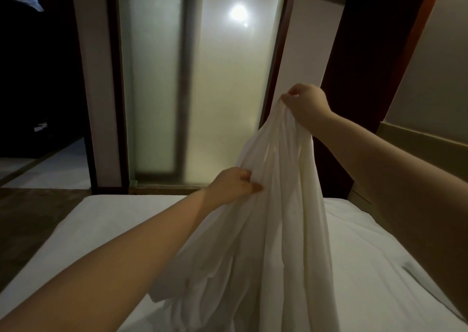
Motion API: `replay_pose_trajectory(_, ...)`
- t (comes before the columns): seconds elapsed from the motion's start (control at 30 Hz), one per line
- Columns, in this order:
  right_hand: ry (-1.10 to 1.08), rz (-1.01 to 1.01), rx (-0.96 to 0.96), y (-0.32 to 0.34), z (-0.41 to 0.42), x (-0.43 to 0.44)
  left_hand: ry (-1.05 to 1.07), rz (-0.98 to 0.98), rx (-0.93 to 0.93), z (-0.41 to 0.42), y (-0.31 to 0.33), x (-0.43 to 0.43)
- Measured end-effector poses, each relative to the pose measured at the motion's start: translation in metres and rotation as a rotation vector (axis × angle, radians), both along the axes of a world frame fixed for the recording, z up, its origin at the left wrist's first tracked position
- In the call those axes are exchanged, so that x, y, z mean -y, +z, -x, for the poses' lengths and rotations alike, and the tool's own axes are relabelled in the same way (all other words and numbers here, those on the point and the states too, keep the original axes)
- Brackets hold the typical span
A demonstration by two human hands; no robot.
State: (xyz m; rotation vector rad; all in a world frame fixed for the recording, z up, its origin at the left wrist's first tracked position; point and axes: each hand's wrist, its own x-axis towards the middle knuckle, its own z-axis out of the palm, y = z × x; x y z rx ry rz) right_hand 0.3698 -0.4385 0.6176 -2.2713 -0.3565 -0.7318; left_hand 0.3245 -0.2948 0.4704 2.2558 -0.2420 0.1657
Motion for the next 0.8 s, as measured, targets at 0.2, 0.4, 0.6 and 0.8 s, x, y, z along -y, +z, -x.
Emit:
replay_pose_trajectory(0.2, -0.133, -0.107, -0.037, 0.005, -0.011, 0.042, -0.058, 0.091, -0.157, 0.01, -0.016, -0.024)
replay_pose_trajectory(0.4, -0.249, -0.195, -0.061, -0.001, -0.023, 0.066, -0.066, 0.004, -0.191, 0.018, -0.035, -0.048)
replay_pose_trajectory(0.6, -0.344, -0.262, -0.047, -0.002, -0.032, 0.081, 0.045, 0.005, -0.216, 0.023, -0.056, -0.079)
replay_pose_trajectory(0.8, -0.401, -0.34, -0.051, -0.013, -0.037, 0.106, 0.141, 0.086, -0.081, 0.022, -0.033, -0.124)
